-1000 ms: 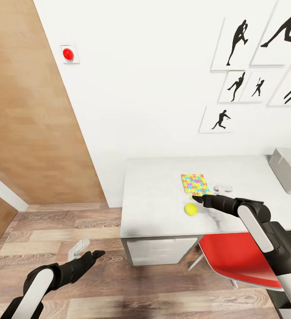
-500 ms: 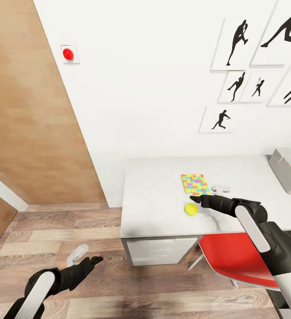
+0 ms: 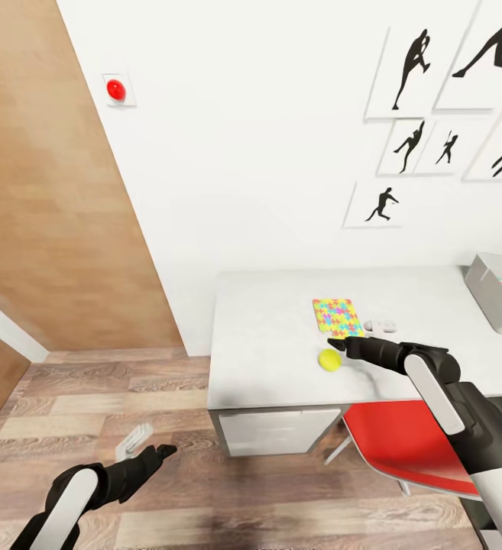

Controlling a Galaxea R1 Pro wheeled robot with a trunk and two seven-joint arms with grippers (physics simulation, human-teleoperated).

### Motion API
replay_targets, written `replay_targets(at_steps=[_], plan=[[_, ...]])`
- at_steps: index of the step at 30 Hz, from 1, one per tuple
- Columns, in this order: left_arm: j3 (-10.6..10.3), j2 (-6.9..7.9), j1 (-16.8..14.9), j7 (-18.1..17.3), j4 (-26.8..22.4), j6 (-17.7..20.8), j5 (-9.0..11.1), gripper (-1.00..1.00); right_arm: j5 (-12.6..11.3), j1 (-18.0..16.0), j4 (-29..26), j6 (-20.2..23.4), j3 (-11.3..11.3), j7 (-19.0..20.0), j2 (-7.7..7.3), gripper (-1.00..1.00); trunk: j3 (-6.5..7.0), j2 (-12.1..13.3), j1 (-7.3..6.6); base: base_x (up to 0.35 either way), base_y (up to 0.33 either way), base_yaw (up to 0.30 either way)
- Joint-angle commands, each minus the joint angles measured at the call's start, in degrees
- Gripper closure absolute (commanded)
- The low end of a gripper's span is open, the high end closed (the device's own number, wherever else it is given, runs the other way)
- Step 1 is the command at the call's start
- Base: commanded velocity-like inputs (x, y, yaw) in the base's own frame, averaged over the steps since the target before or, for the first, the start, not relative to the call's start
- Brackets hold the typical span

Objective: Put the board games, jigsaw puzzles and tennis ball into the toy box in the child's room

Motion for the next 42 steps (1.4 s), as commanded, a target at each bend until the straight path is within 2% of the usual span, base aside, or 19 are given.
replay_targets(at_steps=[1,19,26,42], plan=[[-0.1,-0.01,-0.1,0.6,0.0,0.0,0.4,-1.0,0.1,-0.2,0.2,0.2,0.1,0.1,-0.05,-1.0,-0.17,-0.1,0.03,0.0,0.0,0.0],[-0.1,-0.16,-0.1,0.5,0.2,-0.1,-0.4,-1.0,0.3,-1.2,2.1,0.2,0.0,0.1,-0.09,-1.0,-1.67,-0.1,0.03,0.0,0.0,0.0],[-0.1,-0.19,-0.1,0.5,0.3,-0.1,-0.5,-1.0,0.3,-1.4,2.6,0.1,-0.3,0.1,-0.55,-1.0,-2.27,-0.1,0.03,0.0,0.0,0.0],[-0.2,-0.45,-0.2,0.5,0.3,-0.1,-0.5,-1.0,1.0,-1.4,2.9,-0.1,-0.5,0.3,-0.74,-1.0,-2.72,-0.1,0.03,0.0,0.0,0.0]])
